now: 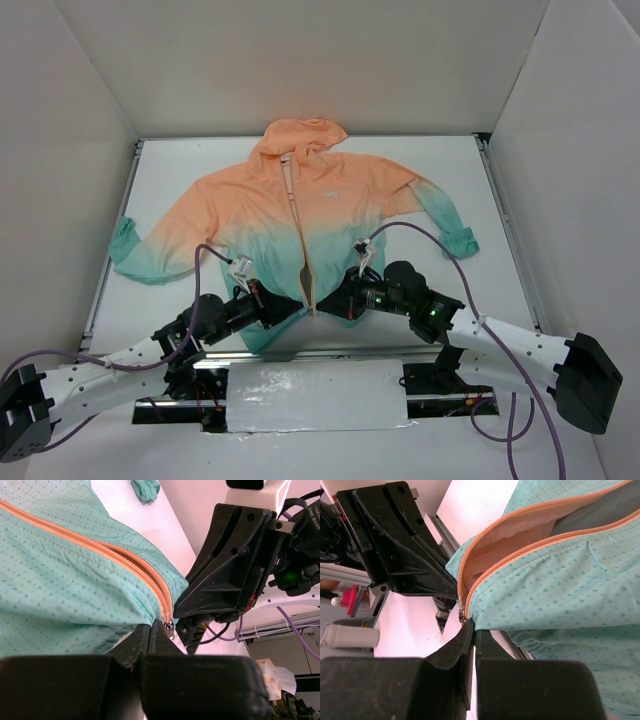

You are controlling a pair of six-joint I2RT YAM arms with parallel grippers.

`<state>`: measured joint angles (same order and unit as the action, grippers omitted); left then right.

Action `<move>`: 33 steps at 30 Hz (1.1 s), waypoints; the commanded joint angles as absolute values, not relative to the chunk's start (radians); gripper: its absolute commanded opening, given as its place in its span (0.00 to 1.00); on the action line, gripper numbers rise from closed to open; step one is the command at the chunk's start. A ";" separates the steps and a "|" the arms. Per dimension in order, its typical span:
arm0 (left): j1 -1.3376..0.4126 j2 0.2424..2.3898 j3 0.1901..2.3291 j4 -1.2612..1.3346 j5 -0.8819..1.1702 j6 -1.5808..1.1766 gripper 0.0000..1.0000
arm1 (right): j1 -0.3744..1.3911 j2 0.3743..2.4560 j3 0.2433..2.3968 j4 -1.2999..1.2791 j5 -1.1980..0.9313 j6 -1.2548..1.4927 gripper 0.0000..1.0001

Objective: Zip up the jacket

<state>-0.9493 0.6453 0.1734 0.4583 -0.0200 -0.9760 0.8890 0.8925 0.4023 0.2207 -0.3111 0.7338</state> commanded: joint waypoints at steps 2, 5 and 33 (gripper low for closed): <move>-0.943 0.629 0.166 0.529 -0.008 -0.996 0.00 | 0.885 0.879 0.385 0.281 -0.331 0.709 0.00; -0.943 0.623 0.163 0.529 -0.009 -0.999 0.00 | 0.885 0.879 0.387 0.272 -0.336 0.698 0.00; -0.943 0.632 0.152 0.555 0.006 -1.006 0.00 | 0.873 0.854 0.393 0.270 -0.334 0.686 0.00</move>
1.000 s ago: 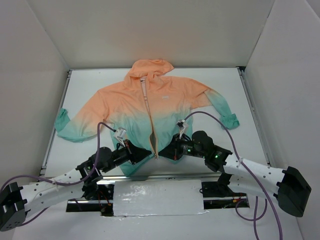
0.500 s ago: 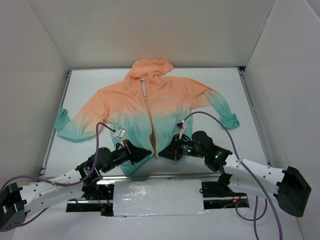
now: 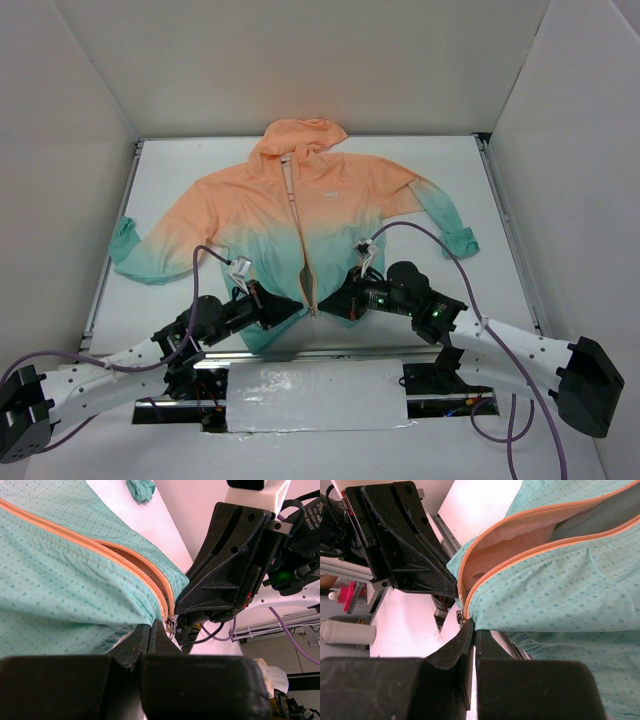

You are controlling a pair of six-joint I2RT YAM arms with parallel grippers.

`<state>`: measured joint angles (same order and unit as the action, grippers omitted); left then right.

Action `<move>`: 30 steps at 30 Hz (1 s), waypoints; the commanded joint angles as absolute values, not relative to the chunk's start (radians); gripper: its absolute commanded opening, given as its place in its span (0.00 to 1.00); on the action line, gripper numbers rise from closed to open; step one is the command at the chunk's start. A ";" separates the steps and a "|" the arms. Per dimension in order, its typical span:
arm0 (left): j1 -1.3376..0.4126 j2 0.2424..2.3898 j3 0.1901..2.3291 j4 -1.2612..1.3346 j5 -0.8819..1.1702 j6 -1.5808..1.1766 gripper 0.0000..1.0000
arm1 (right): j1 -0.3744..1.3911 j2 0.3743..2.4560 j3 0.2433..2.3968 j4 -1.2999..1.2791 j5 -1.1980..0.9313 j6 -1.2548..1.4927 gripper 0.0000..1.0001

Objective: Zip up the jacket

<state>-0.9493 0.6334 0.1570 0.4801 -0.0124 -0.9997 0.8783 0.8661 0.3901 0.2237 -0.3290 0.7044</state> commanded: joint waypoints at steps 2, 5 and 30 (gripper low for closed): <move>-0.943 0.629 0.155 0.551 0.006 -1.006 0.00 | 0.871 0.859 0.393 0.272 -0.334 0.686 0.00; -0.943 0.624 0.155 0.551 0.006 -1.005 0.00 | 0.870 0.864 0.396 0.275 -0.337 0.686 0.00; -0.943 0.647 0.156 0.571 0.020 -1.006 0.00 | 0.864 0.885 0.434 0.253 -0.351 0.673 0.00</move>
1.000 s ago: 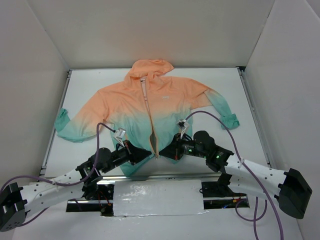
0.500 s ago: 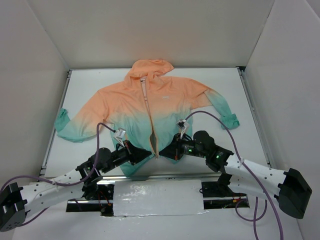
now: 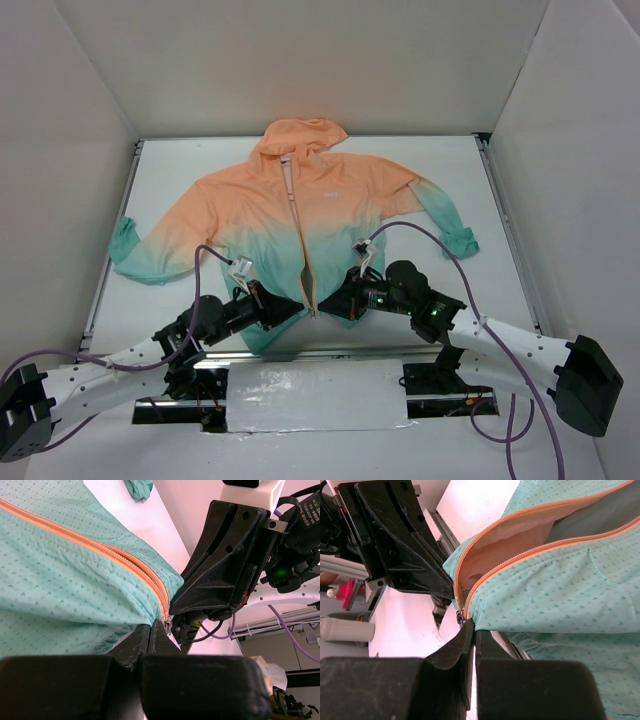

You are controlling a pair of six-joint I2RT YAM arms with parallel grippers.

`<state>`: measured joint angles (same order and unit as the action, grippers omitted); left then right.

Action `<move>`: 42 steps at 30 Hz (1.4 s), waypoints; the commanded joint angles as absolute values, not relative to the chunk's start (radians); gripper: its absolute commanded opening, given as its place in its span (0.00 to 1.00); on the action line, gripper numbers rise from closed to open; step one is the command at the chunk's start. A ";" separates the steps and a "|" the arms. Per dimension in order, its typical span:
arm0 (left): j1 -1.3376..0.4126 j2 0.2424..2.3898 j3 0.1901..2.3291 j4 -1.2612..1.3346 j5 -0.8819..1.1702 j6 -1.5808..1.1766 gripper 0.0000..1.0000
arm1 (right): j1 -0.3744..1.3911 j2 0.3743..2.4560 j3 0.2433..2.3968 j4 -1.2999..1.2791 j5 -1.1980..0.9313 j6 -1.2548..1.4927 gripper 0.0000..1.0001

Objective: Zip up the jacket

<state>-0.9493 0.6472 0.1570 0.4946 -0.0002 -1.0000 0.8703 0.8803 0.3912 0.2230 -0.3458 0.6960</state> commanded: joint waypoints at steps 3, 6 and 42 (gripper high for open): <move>-0.943 0.649 0.156 0.571 0.018 -1.005 0.00 | 0.864 0.890 0.437 0.258 -0.360 0.675 0.00; -0.945 0.657 0.156 0.575 0.021 -1.006 0.00 | 0.861 0.891 0.442 0.258 -0.364 0.675 0.00; -0.943 0.644 0.143 0.583 0.017 -1.015 0.00 | 0.853 0.873 0.434 0.265 -0.380 0.661 0.00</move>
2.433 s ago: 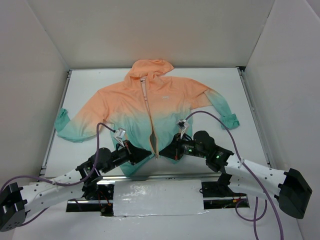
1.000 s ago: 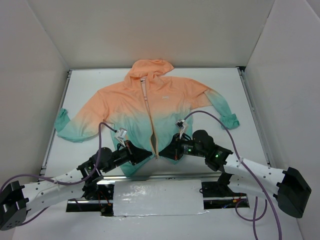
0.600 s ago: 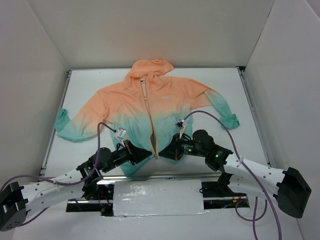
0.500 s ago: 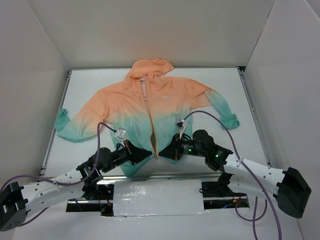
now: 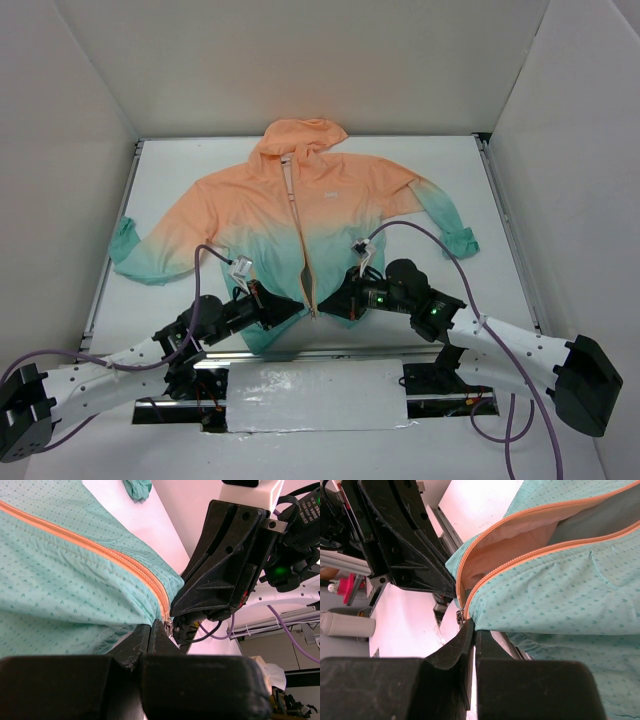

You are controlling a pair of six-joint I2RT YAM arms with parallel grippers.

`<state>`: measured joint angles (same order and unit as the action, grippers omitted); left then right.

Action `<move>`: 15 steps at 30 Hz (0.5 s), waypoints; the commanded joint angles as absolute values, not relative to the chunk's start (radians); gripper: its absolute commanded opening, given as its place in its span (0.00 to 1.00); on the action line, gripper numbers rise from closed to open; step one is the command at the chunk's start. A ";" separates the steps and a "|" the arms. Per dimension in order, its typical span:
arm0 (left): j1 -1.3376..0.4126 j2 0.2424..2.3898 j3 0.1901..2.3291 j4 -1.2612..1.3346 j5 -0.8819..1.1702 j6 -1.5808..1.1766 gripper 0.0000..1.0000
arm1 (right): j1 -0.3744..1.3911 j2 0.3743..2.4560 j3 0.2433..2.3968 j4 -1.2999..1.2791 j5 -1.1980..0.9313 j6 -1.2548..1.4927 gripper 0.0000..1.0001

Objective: Zip up the jacket

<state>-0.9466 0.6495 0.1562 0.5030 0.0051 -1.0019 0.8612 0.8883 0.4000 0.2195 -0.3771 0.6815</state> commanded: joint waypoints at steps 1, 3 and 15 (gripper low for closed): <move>-0.943 0.644 0.141 0.584 0.017 -1.017 0.00 | 0.851 0.874 0.436 0.262 -0.382 0.660 0.00; -0.942 0.647 0.137 0.589 0.018 -1.017 0.00 | 0.851 0.876 0.446 0.255 -0.379 0.654 0.00; -0.943 0.638 0.141 0.588 0.021 -1.023 0.00 | 0.848 0.896 0.449 0.270 -0.387 0.653 0.00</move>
